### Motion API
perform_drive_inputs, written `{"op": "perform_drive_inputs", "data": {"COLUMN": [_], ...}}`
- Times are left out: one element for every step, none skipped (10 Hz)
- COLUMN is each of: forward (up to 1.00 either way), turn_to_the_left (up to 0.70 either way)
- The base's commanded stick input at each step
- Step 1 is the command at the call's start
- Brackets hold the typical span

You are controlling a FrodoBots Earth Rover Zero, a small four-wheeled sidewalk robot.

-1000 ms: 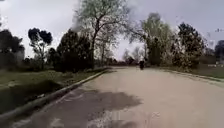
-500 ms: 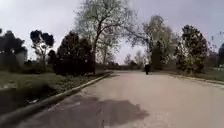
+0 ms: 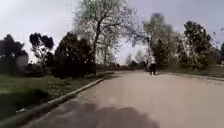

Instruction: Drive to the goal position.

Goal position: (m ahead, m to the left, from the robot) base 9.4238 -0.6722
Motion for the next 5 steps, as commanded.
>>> {"op": "perform_drive_inputs", "data": {"forward": [0.70, 0.70, 0.70, 0.70, 0.70], "turn_to_the_left": [0.00, -0.10, -0.21, -0.32, -0.32]}}
